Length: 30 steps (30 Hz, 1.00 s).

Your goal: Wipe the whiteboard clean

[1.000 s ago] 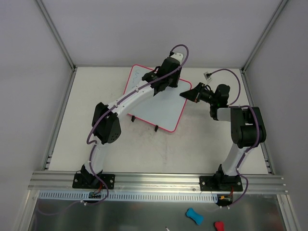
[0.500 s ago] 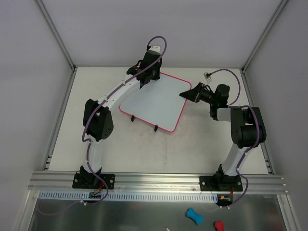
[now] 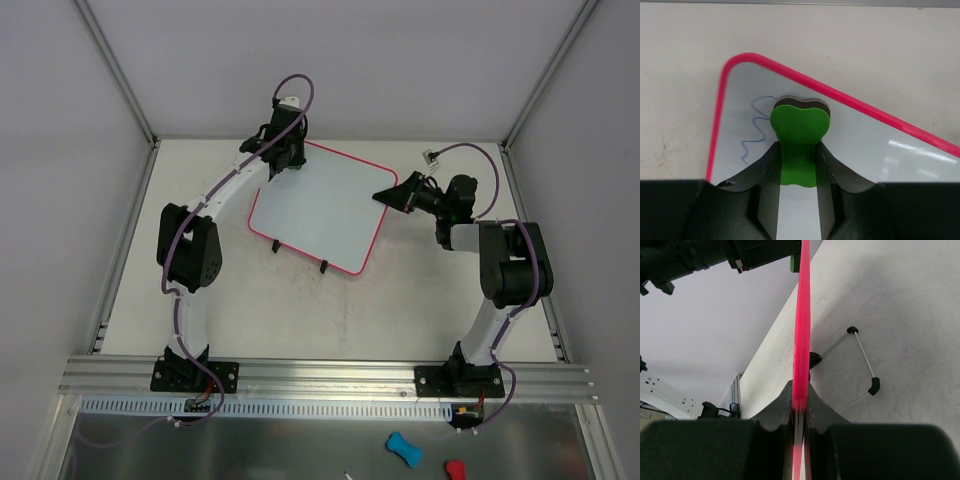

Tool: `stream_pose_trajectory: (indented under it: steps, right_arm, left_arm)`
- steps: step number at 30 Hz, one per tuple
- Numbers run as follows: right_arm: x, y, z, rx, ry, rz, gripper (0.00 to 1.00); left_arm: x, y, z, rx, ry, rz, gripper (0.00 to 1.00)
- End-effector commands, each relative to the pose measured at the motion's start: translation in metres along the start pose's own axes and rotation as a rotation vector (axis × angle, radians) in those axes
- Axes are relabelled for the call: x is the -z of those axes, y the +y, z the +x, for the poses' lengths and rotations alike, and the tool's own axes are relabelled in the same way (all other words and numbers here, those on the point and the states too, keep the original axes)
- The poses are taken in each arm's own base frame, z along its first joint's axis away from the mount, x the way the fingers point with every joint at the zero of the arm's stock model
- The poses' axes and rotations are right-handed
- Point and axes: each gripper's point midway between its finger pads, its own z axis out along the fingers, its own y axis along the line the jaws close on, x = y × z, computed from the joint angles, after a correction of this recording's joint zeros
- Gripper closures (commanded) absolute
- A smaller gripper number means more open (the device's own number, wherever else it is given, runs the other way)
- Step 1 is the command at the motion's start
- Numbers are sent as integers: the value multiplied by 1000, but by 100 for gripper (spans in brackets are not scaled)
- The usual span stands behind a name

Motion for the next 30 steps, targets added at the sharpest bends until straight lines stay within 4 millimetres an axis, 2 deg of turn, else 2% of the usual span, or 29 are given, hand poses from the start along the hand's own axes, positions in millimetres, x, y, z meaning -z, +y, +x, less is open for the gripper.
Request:
stream_pose_trajectory:
  steps: [1, 4, 6, 10, 15, 18, 19, 22, 23, 25, 26, 30]
  right_arm:
    - [-1, 46, 0, 223, 39, -152, 100]
    - [-2, 45, 0, 224, 38, -151, 100]
    - [-2, 46, 0, 223, 39, -153, 100]
    - [-2, 46, 0, 224, 40, -154, 100]
    - [-1, 46, 0, 221, 40, -152, 100]
    - [-2, 46, 0, 221, 39, -153, 100]
    - [-2, 46, 0, 221, 39, -153, 100]
    - [-1, 46, -1, 224, 38, -152, 100]
    - [-2, 46, -1, 224, 36, -151, 100]
    - [-2, 45, 0, 220, 38, -150, 100]
    - [-2, 45, -1, 221, 38, -151, 100]
    - [-2, 46, -1, 222, 38, -154, 100]
  left_arm:
    - [-8, 36, 16, 47, 66, -52, 100]
    - [-12, 51, 28, 71, 96, -75, 100]
    - [-12, 55, 29, 86, 102, -75, 100]
    - [-11, 54, 33, 91, 116, -61, 100]
    - [-4, 44, 27, 114, 109, -15, 100]
    - [2, 50, 27, 142, 104, -29, 100]
    - [1, 51, 35, 143, 120, -25, 100]
    - [10, 54, 40, 151, 127, -13, 100]
    - [9, 57, 53, 152, 145, -16, 100]
    - [19, 58, 54, 168, 126, -7, 100]
    - [19, 60, 66, 169, 137, -8, 100]
    - [24, 67, 84, 192, 161, -17, 100]
